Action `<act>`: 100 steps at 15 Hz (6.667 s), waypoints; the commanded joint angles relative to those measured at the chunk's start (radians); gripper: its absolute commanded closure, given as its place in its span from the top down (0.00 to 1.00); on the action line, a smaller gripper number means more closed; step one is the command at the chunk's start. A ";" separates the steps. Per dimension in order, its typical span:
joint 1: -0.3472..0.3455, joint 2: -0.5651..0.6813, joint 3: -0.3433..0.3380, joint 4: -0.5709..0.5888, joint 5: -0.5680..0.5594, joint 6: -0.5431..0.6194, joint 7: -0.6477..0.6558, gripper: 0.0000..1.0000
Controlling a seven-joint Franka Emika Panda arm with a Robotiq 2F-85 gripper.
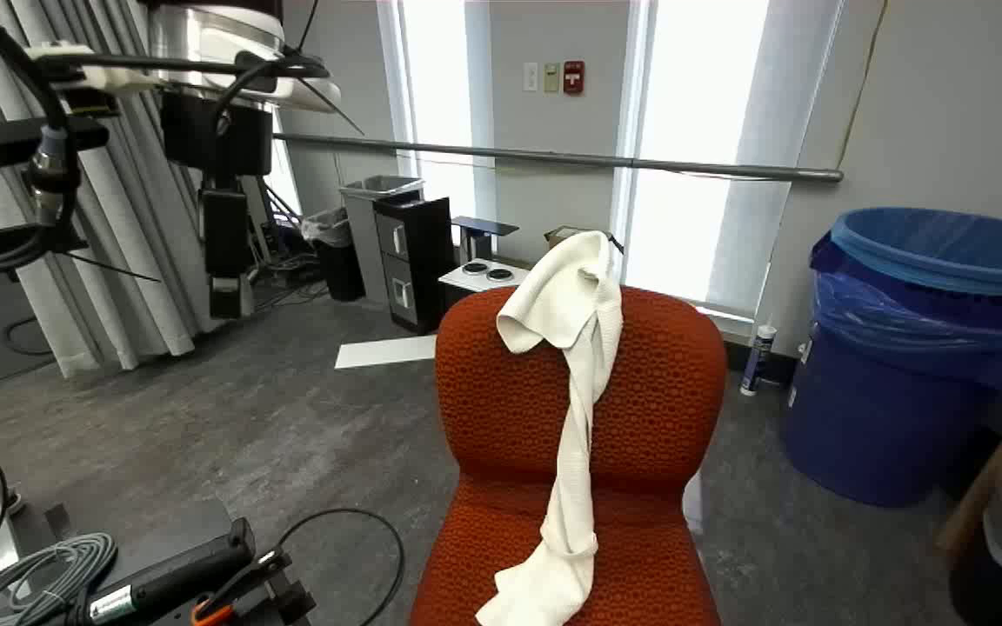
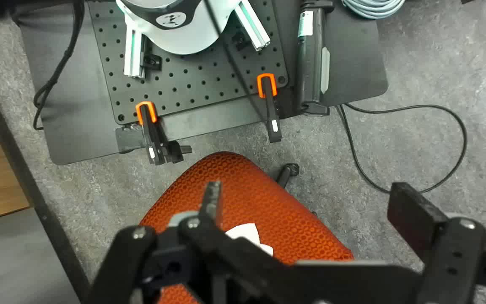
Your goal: Hang the towel over the backrest of the chair
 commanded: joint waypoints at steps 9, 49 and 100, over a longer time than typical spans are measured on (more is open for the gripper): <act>-0.003 0.001 0.002 0.001 0.001 -0.001 -0.002 1.00; -0.133 0.431 -0.087 0.031 -0.356 0.590 0.058 1.00; -0.014 1.349 -0.203 0.718 -0.338 1.238 -0.379 0.17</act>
